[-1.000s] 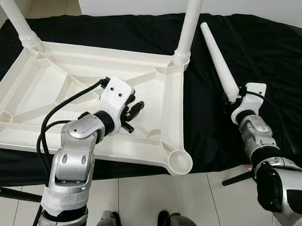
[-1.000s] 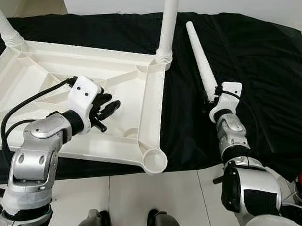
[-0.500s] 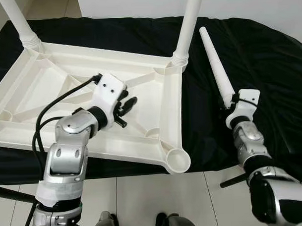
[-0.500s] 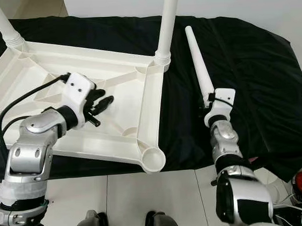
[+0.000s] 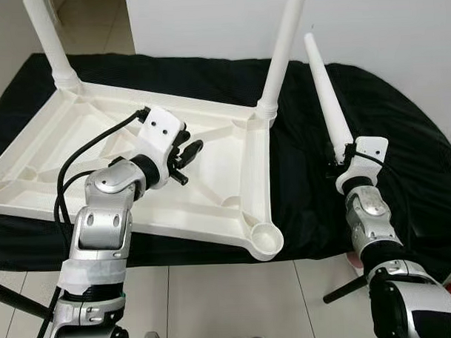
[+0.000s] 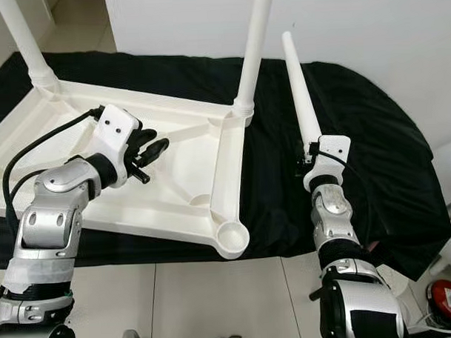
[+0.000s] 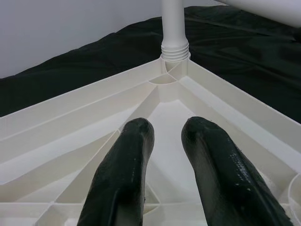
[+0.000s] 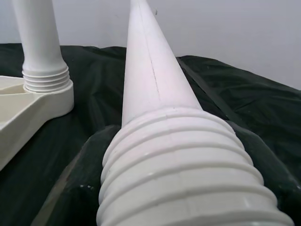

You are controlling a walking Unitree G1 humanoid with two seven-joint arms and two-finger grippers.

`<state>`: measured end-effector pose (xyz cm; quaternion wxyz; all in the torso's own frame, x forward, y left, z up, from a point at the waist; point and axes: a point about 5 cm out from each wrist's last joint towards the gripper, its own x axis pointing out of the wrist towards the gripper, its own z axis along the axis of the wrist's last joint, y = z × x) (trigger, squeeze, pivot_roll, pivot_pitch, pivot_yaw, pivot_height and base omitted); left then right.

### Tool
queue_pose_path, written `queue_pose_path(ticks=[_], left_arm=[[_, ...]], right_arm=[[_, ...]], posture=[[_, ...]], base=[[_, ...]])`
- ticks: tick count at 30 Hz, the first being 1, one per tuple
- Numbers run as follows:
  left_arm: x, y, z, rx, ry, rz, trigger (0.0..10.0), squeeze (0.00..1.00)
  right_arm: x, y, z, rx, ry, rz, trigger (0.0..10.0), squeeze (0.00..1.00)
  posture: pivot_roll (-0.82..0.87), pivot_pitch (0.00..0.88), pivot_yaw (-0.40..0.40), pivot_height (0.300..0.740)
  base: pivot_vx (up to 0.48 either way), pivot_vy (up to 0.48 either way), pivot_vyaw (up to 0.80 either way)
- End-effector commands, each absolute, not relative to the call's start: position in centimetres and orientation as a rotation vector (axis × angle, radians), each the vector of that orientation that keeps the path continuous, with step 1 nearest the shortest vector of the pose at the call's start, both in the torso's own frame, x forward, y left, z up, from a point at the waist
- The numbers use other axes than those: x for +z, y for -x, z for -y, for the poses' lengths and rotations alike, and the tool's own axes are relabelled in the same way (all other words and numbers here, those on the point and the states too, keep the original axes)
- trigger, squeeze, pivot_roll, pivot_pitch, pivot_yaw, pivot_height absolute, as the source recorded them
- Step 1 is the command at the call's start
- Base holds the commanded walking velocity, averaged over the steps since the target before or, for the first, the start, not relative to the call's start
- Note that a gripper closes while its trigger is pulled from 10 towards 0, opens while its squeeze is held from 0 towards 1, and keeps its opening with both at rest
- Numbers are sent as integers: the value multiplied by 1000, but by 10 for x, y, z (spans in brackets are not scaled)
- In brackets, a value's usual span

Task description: Building children table

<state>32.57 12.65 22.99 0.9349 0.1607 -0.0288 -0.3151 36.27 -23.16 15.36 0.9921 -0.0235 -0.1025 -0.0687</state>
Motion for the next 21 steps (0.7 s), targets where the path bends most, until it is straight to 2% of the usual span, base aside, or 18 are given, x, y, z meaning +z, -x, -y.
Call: queue_pose_path(ticks=[1,15,21], left_arm=[[234,-334,-133,-435,-317,104,10000,0],[235,-340,-133,-467,-310,110,10000,0],[237,-342,-137,-480,-304,121,10000,0]], right_arm=[[156,-360,236,-162,28,230,10000,0],[185,-364,230,-142,-45,378,10000,0],[220,-364,220,-94,-77,556,10000,0]], posture=[[22,0,-92,740],[37,0,-85,740],[50,0,-84,740]], base=[[0,0,0],[0,0,0],[0,0,0]])
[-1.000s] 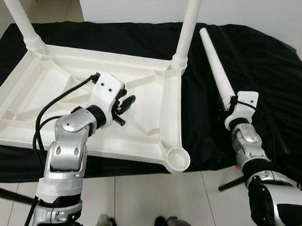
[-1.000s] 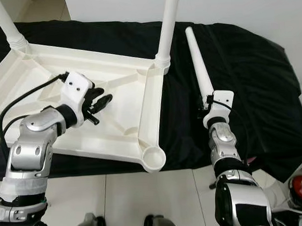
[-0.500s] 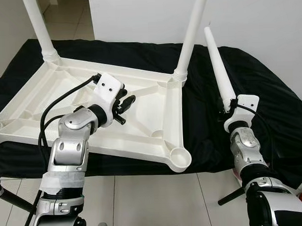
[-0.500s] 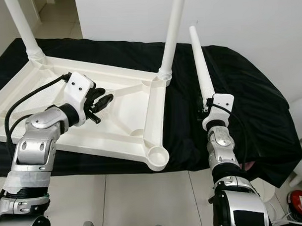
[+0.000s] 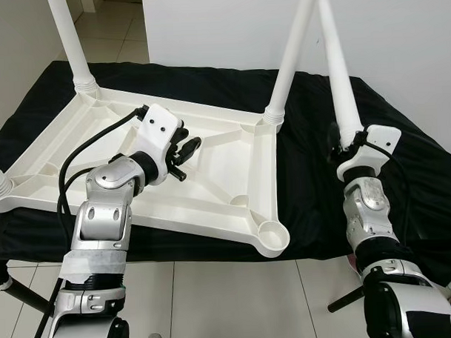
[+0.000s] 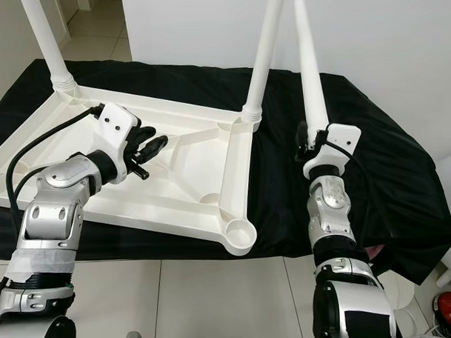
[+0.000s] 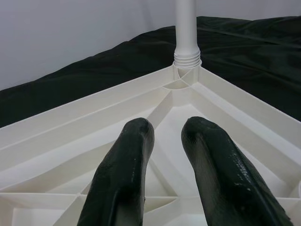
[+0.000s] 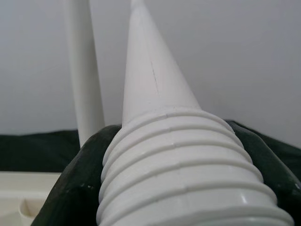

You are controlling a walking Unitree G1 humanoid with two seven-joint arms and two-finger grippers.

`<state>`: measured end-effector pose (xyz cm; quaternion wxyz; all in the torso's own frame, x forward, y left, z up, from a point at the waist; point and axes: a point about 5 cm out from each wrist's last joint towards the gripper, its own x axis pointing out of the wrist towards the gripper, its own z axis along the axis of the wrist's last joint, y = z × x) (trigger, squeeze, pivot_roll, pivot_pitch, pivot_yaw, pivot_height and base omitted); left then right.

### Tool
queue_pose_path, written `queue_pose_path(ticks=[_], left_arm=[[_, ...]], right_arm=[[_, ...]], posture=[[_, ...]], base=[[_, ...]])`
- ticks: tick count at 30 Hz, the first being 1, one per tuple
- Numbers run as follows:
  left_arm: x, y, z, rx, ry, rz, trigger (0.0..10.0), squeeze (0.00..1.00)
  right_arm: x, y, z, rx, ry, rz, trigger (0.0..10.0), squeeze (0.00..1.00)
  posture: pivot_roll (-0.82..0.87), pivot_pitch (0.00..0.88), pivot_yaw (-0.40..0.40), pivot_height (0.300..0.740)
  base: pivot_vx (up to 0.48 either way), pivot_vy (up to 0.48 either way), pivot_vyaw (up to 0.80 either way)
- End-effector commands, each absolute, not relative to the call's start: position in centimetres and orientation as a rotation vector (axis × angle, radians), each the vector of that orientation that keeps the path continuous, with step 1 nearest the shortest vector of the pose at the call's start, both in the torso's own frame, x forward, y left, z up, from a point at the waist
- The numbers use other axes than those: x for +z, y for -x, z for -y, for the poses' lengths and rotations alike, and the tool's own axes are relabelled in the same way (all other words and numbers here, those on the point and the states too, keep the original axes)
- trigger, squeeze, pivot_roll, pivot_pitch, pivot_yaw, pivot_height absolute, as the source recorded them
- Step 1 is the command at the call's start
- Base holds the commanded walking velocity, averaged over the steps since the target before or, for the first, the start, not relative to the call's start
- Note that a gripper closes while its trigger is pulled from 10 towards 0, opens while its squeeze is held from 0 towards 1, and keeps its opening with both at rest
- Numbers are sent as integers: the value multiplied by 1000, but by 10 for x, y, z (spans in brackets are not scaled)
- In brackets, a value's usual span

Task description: Building children table

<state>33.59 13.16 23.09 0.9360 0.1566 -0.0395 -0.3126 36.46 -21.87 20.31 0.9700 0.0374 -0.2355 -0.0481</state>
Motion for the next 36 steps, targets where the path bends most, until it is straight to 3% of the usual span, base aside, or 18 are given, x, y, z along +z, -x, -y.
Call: queue_pose_path(ticks=[1,12,20,32,36], left_arm=[[237,-342,-138,-481,-305,123,10000,0],[244,-343,-141,-526,-274,147,10000,0],[245,-343,-140,-564,-250,147,10000,0],[245,-341,-138,-613,-182,134,10000,0],[247,-337,-134,-664,-76,134,10000,0]], right_arm=[[224,-363,219,-87,-79,575,10000,0],[298,-350,198,30,-67,881,10000,0],[321,-339,192,77,-48,973,10000,0],[289,-338,180,180,9,845,10000,0],[262,-330,168,243,9,752,10000,0]], posture=[[53,0,-83,740],[60,0,-69,740],[62,0,-65,740],[64,0,-76,740],[63,0,-84,740]], base=[[0,0,0],[0,0,0],[0,0,0],[0,0,0],[0,0,0]])
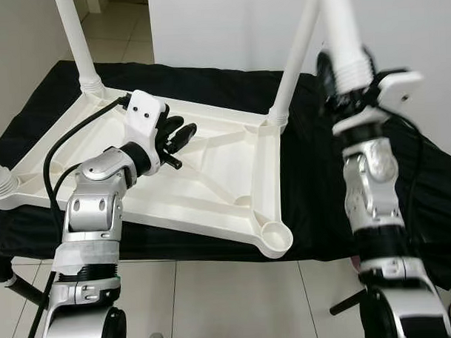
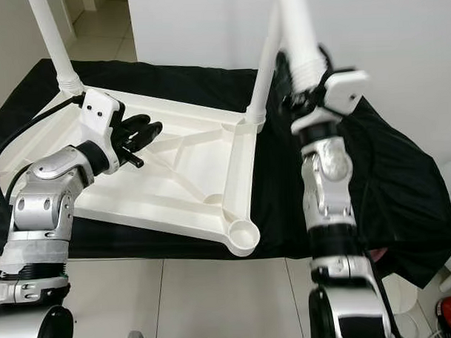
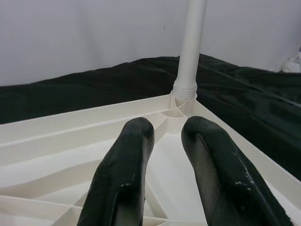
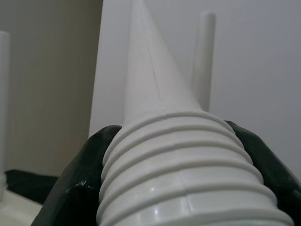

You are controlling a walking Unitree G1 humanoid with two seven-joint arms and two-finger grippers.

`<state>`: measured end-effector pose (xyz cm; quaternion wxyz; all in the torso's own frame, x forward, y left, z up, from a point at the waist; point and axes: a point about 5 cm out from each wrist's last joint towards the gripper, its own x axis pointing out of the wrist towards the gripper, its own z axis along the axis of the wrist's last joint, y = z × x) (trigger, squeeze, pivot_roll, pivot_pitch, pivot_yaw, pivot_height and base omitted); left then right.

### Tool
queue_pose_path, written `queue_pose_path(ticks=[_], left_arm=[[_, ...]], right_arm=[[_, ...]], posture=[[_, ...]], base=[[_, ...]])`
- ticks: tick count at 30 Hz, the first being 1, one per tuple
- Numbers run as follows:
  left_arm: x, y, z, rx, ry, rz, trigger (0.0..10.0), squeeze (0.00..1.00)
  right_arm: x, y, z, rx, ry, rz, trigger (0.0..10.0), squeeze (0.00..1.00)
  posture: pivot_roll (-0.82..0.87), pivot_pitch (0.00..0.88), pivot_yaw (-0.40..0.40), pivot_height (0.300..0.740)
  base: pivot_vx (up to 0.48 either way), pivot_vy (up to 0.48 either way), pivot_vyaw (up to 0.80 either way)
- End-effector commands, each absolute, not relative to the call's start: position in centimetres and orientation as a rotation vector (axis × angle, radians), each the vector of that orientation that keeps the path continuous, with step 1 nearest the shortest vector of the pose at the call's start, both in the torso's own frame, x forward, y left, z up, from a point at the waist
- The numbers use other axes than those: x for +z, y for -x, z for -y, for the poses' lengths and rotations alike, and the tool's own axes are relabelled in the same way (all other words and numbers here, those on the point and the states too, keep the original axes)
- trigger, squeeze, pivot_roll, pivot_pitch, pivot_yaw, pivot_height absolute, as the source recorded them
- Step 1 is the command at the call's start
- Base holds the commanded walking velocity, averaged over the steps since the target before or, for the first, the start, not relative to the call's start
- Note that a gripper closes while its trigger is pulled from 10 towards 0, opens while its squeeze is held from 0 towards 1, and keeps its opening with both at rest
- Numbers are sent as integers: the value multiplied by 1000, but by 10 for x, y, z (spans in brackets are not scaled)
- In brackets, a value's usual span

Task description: Building children table

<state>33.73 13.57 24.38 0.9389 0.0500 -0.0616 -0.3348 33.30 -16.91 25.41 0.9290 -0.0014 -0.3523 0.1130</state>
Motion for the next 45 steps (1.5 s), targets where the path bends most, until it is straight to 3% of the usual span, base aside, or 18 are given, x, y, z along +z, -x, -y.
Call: queue_pose_path(ticks=[1,9,11,12,20,34,35,45], left_arm=[[248,-336,-133,-683,-40,132,10000,0],[250,-334,-125,-785,84,115,10000,0],[249,-333,-120,-832,166,100,10000,957],[249,-333,-118,-850,202,99,10000,1000],[263,-336,-111,-932,396,79,10000,1000],[257,-340,-97,-973,462,-20,10000,1000],[254,-341,-94,-969,452,-52,10000,0],[252,-357,-89,-896,610,-190,10000,0]], right_arm=[[258,-329,166,255,8,736,10000,0],[237,-323,157,298,4,666,10000,0],[225,-318,148,330,2,626,10000,0],[221,-316,144,344,8,612,10000,0],[212,-309,133,397,-6,561,10000,0],[204,-303,121,443,6,531,10000,0],[203,-302,120,448,4,529,10000,0],[195,-293,110,535,24,482,10000,0]], posture=[[64,0,-86,740],[67,0,-103,740],[62,0,-107,740],[62,0,-107,740],[53,0,-96,740],[38,0,-82,740],[36,0,-80,740],[19,0,-78,740]], base=[[0,0,0],[0,0,0],[0,0,0],[0,0,0],[0,0,0],[0,0,0],[0,0,0],[0,0,0]])
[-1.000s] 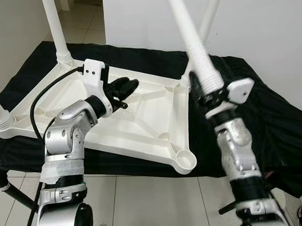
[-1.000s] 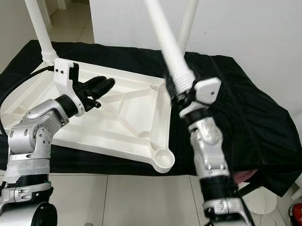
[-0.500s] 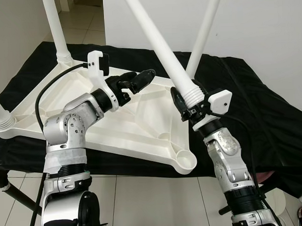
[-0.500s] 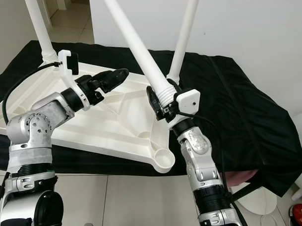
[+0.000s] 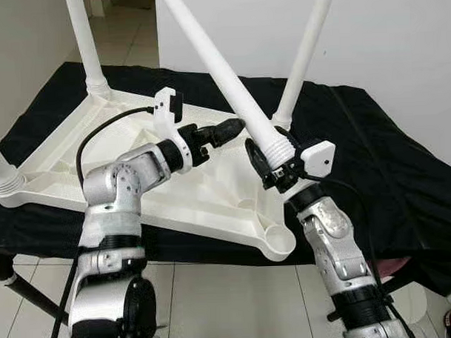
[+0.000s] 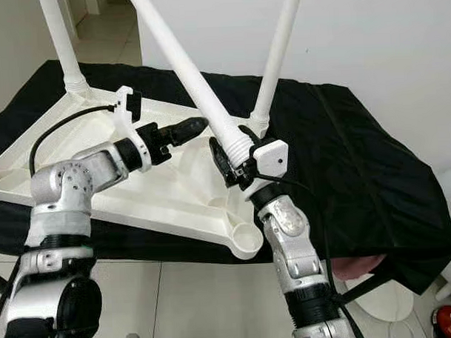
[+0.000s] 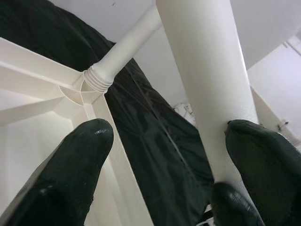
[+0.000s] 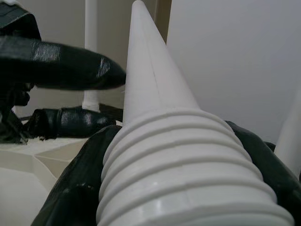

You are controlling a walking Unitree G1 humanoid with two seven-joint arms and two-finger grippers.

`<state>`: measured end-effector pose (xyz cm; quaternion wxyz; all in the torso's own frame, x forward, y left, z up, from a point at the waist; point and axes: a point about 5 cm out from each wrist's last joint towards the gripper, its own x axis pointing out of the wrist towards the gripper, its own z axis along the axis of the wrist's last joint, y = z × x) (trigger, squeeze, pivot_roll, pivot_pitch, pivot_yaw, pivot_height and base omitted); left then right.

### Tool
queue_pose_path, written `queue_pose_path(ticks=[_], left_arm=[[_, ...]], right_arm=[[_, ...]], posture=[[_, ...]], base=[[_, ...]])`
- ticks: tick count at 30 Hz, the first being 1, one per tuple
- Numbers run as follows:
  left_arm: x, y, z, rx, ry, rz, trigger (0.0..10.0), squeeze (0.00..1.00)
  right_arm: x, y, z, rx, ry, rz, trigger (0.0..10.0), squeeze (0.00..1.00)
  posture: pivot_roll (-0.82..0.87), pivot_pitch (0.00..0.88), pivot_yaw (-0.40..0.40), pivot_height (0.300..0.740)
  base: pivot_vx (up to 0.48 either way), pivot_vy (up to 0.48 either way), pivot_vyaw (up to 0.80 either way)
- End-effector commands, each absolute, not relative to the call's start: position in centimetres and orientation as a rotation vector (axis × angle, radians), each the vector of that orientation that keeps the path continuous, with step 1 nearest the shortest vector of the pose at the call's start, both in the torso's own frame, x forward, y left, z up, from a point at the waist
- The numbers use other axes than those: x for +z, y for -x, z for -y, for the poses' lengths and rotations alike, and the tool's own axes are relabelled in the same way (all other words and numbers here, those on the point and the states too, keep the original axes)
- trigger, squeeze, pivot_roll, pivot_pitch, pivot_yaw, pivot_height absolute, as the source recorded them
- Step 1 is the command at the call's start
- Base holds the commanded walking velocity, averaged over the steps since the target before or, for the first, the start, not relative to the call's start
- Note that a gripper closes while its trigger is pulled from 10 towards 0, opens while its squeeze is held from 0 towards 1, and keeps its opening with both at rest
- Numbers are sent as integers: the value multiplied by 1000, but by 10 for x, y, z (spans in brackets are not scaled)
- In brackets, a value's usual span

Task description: Building children table

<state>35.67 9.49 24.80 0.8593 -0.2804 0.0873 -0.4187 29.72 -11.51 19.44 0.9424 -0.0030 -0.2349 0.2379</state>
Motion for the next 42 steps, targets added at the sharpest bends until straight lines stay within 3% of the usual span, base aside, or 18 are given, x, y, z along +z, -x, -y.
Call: queue_pose_path(ticks=[1,12,24,25,26,42], left_arm=[[253,-358,-89,-896,621,-194,10000,0],[276,-366,-88,-936,748,-164,10000,0],[283,-380,-100,-845,771,-172,10000,0],[283,-381,-102,-830,788,-175,5333,0],[283,-383,-104,-817,803,-179,0,0],[289,-392,-119,-749,886,-162,0,0]], right_arm=[[194,-292,110,541,26,480,10000,0],[182,-282,103,615,63,431,10000,0],[180,-276,105,624,80,411,10000,0],[179,-276,105,623,84,408,10000,0],[178,-276,106,622,88,407,10000,0],[179,-277,106,615,88,403,10000,0]], posture=[[19,0,-78,740],[6,0,-75,740],[-4,0,-66,740],[-4,0,-66,740],[-5,0,-66,740],[8,0,-73,740]], base=[[0,0,0],[0,0,0],[0,0,0],[0,0,0],[0,0,0],[0,0,0]])
